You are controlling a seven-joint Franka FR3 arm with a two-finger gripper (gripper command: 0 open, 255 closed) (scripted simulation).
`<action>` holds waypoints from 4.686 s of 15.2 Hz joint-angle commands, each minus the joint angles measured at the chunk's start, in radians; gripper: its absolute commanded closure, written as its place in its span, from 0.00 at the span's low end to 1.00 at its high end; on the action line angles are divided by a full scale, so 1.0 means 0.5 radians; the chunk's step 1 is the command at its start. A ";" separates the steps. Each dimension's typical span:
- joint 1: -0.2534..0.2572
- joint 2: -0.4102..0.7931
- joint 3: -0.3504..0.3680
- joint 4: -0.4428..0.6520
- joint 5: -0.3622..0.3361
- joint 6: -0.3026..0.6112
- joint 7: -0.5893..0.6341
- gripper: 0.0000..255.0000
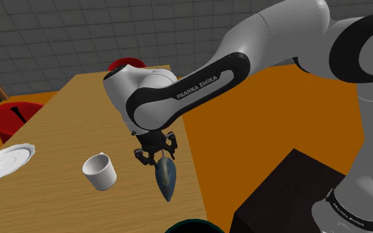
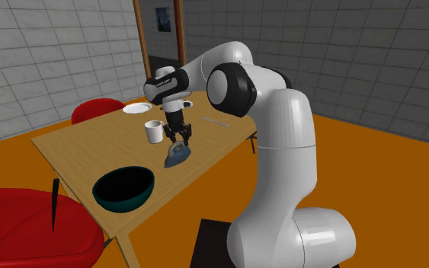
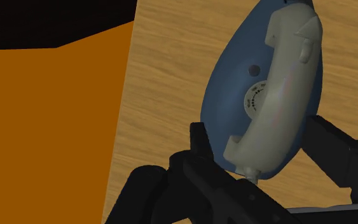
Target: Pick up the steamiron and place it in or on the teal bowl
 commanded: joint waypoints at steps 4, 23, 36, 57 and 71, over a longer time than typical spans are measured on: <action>0.000 0.000 0.000 0.000 0.000 0.000 0.000 1.00; 0.012 -0.084 0.026 0.261 0.048 -0.332 -0.039 1.00; 0.066 -0.073 0.035 0.635 0.048 -0.688 -0.059 1.00; 0.234 -0.644 0.276 0.037 0.398 -0.604 0.416 1.00; 0.392 -0.779 0.419 -0.269 0.533 -0.393 0.714 1.00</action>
